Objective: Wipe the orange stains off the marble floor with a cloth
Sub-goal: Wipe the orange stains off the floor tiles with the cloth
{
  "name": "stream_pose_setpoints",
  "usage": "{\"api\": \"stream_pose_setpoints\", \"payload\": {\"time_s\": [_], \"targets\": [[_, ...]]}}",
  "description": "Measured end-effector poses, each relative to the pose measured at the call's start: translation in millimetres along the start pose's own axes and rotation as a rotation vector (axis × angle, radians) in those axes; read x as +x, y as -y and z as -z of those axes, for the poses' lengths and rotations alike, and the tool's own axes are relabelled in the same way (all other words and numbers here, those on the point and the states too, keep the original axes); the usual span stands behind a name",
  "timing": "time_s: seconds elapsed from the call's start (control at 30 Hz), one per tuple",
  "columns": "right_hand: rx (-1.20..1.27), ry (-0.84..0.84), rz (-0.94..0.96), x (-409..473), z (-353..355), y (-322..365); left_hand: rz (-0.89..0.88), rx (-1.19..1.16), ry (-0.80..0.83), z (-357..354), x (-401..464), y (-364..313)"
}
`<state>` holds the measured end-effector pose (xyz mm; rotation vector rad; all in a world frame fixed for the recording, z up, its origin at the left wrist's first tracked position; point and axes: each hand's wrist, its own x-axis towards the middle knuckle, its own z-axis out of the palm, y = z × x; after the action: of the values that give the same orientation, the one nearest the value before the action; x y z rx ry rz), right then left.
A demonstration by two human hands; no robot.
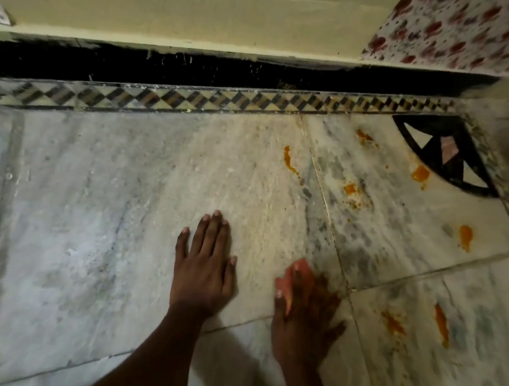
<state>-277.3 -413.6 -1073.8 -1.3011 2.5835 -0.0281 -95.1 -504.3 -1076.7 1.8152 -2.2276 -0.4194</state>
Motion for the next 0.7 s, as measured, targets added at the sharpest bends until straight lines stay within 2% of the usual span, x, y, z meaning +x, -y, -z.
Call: {"api": "stream_pose_setpoints", "payload": {"time_s": [0.1, 0.17, 0.27, 0.37, 0.4, 0.47, 0.53, 0.6, 0.7], "targets": [[0.074, -0.013, -0.171, 65.4, 15.2, 18.6, -0.002, 0.019, 0.020, -1.1, -0.1, -2.0], [0.111, -0.034, -0.179, 104.5, 17.6, 51.4, -0.008, 0.033, 0.020, -2.5, 0.6, -1.7], [0.065, 0.020, 0.028, 105.5, 10.0, 86.3, -0.009, 0.060, 0.039, -2.4, 1.3, -2.2], [-0.018, 0.043, 0.269, 55.5, -0.5, 63.9, 0.002, 0.060, 0.043, -0.7, -0.8, -2.8], [-0.007, 0.030, 0.264, 41.1, -1.7, 49.1, -0.004, 0.058, 0.029, -0.2, 0.5, -2.1], [0.047, 0.011, 0.132, 36.6, 5.4, 23.4, -0.004, 0.050, 0.016, -1.2, 1.7, -2.1], [0.032, 0.015, -0.053, 68.7, 12.0, 17.3, -0.005, 0.038, 0.012, -3.6, 0.2, -1.0], [0.104, 0.007, -0.181, 113.1, 15.7, 39.4, -0.007, 0.034, 0.004, -6.2, -1.1, -0.7], [0.149, -0.031, -0.058, 147.3, 15.1, 85.6, -0.012, -0.012, -0.009, -7.7, -0.3, 4.8]]}}
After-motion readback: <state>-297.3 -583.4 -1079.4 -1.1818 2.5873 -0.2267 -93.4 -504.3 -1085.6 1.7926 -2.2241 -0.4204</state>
